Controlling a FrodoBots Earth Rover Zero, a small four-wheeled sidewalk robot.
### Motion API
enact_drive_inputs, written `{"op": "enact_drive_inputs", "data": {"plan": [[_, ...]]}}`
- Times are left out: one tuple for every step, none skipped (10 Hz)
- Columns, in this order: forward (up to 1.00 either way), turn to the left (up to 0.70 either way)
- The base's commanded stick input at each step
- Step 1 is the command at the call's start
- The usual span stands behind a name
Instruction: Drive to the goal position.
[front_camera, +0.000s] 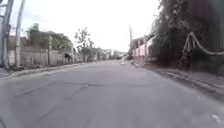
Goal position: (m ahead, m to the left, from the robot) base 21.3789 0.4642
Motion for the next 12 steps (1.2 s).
{"op": "enact_drive_inputs", "data": {"plan": [[1.0, 0.05], [1.0, -0.16], [1.0, -0.27], [1.0, 0.05], [1.0, 0.05], [0.99, 0.05], [0.16, 0.01], [1.0, -0.24], [1.0, -0.09], [1.0, 0.05], [1.0, 0.05], [0.79, 0.04]]}}
